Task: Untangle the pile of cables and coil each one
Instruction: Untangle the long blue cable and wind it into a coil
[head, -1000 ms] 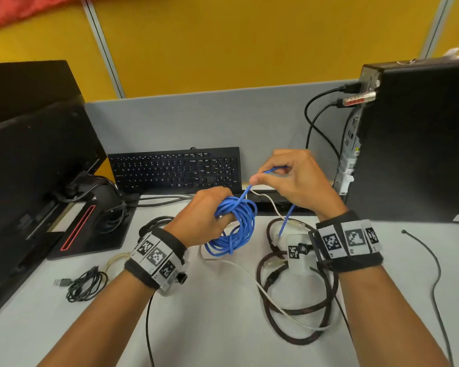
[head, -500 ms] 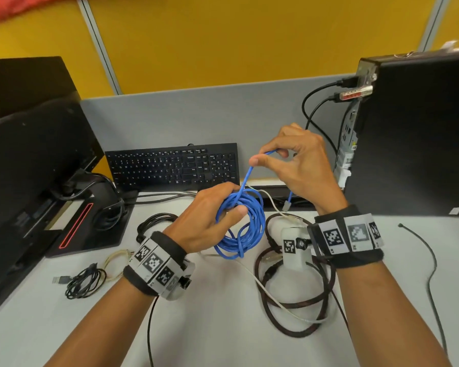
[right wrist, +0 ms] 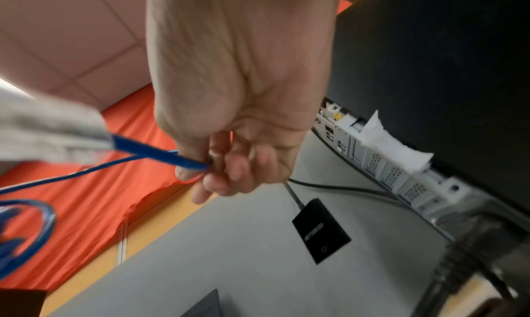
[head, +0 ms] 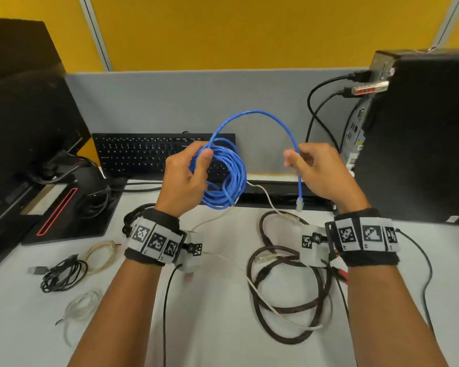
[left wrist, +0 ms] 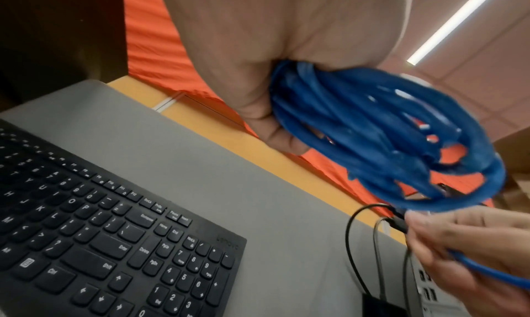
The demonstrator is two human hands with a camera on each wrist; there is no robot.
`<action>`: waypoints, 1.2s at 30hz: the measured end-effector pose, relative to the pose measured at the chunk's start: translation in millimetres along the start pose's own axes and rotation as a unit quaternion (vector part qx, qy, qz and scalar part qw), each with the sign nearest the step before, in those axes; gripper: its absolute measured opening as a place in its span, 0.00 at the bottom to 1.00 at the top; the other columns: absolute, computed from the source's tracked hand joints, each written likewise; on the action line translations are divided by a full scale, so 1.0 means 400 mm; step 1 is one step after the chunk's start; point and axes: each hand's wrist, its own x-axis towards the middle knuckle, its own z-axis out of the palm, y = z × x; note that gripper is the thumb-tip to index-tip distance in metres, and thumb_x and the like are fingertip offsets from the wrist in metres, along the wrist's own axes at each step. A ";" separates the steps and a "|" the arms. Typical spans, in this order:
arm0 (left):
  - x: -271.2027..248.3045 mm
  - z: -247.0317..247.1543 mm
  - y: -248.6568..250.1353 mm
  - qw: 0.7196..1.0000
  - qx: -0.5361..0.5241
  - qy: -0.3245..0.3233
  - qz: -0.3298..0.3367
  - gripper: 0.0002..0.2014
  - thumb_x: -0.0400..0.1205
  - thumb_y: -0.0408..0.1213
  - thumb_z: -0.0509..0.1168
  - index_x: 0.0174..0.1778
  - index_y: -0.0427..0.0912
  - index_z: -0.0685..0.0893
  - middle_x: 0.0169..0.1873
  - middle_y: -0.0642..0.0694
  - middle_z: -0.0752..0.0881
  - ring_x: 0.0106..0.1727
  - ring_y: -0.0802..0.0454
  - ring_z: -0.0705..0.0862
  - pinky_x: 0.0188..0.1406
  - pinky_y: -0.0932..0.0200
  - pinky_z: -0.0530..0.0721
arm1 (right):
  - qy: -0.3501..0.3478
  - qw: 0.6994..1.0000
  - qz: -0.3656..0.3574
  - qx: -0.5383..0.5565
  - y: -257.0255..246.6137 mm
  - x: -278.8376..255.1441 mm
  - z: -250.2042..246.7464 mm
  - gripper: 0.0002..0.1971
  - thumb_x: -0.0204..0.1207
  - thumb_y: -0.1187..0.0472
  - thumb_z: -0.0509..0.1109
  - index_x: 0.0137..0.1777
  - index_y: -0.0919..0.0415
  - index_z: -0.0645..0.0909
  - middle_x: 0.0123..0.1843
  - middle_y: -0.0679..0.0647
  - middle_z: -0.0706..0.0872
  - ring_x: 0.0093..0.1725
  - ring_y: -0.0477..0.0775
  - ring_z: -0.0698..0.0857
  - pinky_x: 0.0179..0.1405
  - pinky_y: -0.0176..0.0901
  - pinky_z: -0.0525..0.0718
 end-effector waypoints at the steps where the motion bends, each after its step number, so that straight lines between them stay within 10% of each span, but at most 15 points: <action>1: 0.006 0.004 0.001 1.000 -0.012 0.003 -0.008 0.10 0.91 0.39 0.56 0.54 0.43 0.84 0.28 0.52 0.76 0.27 0.53 0.73 0.28 0.49 0.78 | -0.021 0.999 0.018 0.016 0.003 0.003 0.012 0.18 0.87 0.51 0.67 0.42 0.62 0.87 0.33 0.49 0.88 0.29 0.42 0.83 0.32 0.30 0.81; 4: 0.013 0.024 0.010 0.998 -0.054 -0.018 -0.019 0.10 0.92 0.37 0.56 0.53 0.42 0.83 0.30 0.49 0.76 0.27 0.55 0.73 0.25 0.53 0.77 | -0.019 0.985 0.082 0.152 0.004 0.014 0.057 0.16 0.86 0.58 0.69 0.44 0.71 0.86 0.30 0.55 0.86 0.21 0.46 0.80 0.25 0.36 0.80; 9: 0.007 0.059 0.014 0.993 -0.072 -0.093 -0.008 0.10 0.91 0.37 0.56 0.53 0.41 0.83 0.29 0.56 0.76 0.27 0.57 0.73 0.29 0.58 0.76 | -0.010 0.927 0.138 0.348 -0.025 0.020 0.126 0.08 0.85 0.68 0.69 0.52 0.74 0.87 0.39 0.61 0.90 0.34 0.52 0.90 0.40 0.42 0.90; 13: -0.016 0.083 0.002 0.994 -0.022 -0.102 0.036 0.11 0.90 0.35 0.58 0.53 0.34 0.84 0.35 0.45 0.83 0.35 0.47 0.81 0.38 0.49 0.82 | -0.065 0.916 0.144 0.368 -0.052 0.017 0.163 0.09 0.84 0.64 0.71 0.49 0.67 0.92 0.41 0.63 0.93 0.38 0.58 0.92 0.43 0.49 0.92; 21: -0.025 0.092 -0.040 0.996 0.044 -0.030 0.075 0.10 0.88 0.28 0.61 0.60 0.32 0.85 0.50 0.42 0.88 0.50 0.50 0.85 0.54 0.61 0.82 | -0.173 0.869 0.126 0.447 -0.081 0.014 0.174 0.19 0.88 0.57 0.55 0.58 0.66 0.86 0.41 0.58 0.85 0.44 0.57 0.82 0.51 0.54 0.84; 28: -0.023 0.093 -0.033 0.996 0.060 -0.013 0.057 0.09 0.88 0.28 0.61 0.59 0.31 0.85 0.45 0.42 0.87 0.44 0.54 0.83 0.49 0.69 0.79 | -0.143 0.948 0.054 0.278 -0.106 -0.008 0.187 0.19 0.79 0.74 0.70 0.65 0.56 0.84 0.40 0.42 0.89 0.45 0.43 0.90 0.52 0.44 0.90; 32: -0.018 0.093 -0.040 0.996 0.072 0.008 0.053 0.10 0.88 0.29 0.61 0.59 0.30 0.85 0.46 0.41 0.88 0.44 0.52 0.83 0.49 0.65 0.80 | -0.112 0.984 0.041 0.132 -0.114 -0.002 0.171 0.12 0.79 0.62 0.75 0.61 0.56 0.88 0.52 0.48 0.92 0.54 0.47 0.90 0.60 0.51 0.89; 36: -0.026 0.111 -0.043 0.995 0.092 0.012 0.039 0.10 0.88 0.31 0.61 0.59 0.30 0.84 0.50 0.39 0.87 0.47 0.49 0.84 0.49 0.58 0.82 | -0.129 0.987 0.086 0.052 -0.118 0.000 0.167 0.11 0.80 0.54 0.76 0.53 0.62 0.89 0.41 0.59 0.94 0.42 0.57 0.94 0.51 0.58 0.91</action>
